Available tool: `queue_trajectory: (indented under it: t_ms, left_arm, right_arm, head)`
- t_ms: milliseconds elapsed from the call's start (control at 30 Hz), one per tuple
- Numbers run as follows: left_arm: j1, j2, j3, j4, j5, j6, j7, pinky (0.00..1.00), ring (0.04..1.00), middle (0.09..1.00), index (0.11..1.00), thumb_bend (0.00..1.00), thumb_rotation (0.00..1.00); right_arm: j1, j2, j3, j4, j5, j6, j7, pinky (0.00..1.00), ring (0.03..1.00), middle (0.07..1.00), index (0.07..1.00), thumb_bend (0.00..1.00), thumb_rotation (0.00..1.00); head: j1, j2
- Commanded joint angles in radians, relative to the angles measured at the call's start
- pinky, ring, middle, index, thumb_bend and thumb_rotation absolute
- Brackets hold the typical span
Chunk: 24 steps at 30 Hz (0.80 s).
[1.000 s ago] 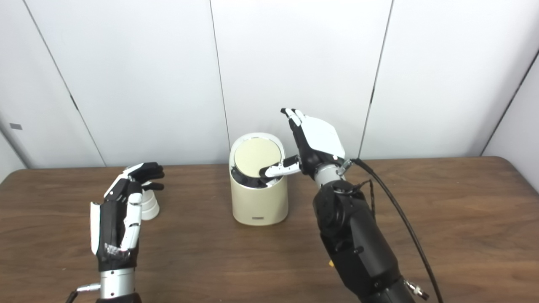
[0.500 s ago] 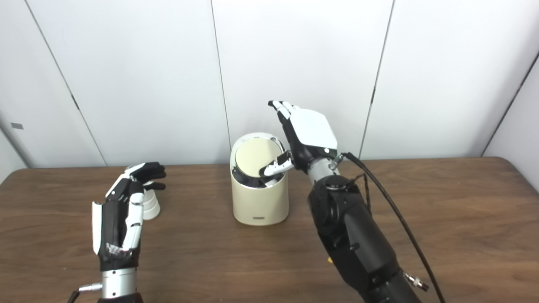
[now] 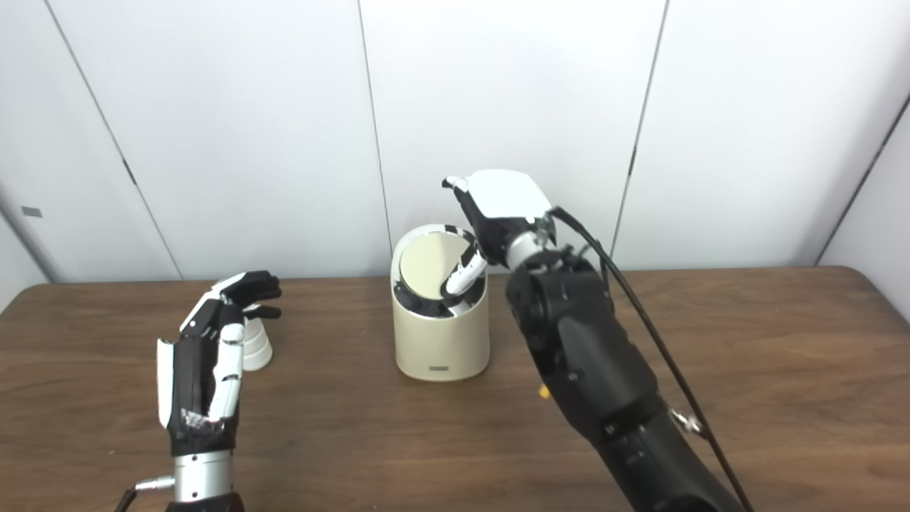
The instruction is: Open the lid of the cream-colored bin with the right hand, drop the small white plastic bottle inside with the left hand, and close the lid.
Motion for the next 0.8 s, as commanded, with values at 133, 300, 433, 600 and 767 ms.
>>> queue_trajectory:
  t_ms: [133, 300, 433, 600, 767]
  left_arm:
    - [-0.038, -0.005, -0.005, -0.02, 0.014, -0.026, 0.007, 0.57, 0.67, 0.688, 0.684, 0.22, 0.73]
    - [-0.038, -0.007, -0.006, -0.022, 0.012, -0.026, 0.007, 0.57, 0.669, 0.688, 0.683, 0.22, 0.74]
    - [-0.037, -0.005, -0.006, -0.023, 0.008, -0.026, 0.005, 0.57, 0.672, 0.689, 0.685, 0.23, 0.73]
    - [-0.036, -0.005, -0.006, -0.027, 0.007, -0.02, 0.004, 0.58, 0.675, 0.691, 0.687, 0.23, 0.74]
    - [-0.037, -0.004, -0.005, -0.023, 0.003, -0.02, 0.003, 0.58, 0.672, 0.688, 0.684, 0.23, 0.73]
  right_arm:
    - [-0.062, -0.015, 0.013, 0.038, -0.047, 0.002, 0.033, 0.39, 0.546, 0.622, 0.776, 0.91, 0.1]
    - [-0.069, -0.022, 0.027, 0.044, -0.047, 0.0, 0.071, 0.26, 0.37, 0.493, 0.801, 0.9, 0.12]
    - [-0.055, -0.016, -0.008, 0.014, -0.031, 0.003, 0.11, 0.17, 0.251, 0.378, 0.824, 0.87, 0.13]
    - [-0.025, 0.026, -0.119, -0.037, 0.003, 0.003, 0.147, 0.4, 0.582, 0.676, 0.844, 0.87, 0.28]
    - [0.017, 0.054, -0.213, -0.067, 0.112, 0.003, 0.102, 0.52, 0.691, 0.747, 0.868, 0.85, 0.52]
  head:
    - [-0.001, 0.001]
    - [-0.001, 0.001]
    - [-0.001, 0.004]
    - [-0.001, 0.004]
    - [-0.001, 0.003]
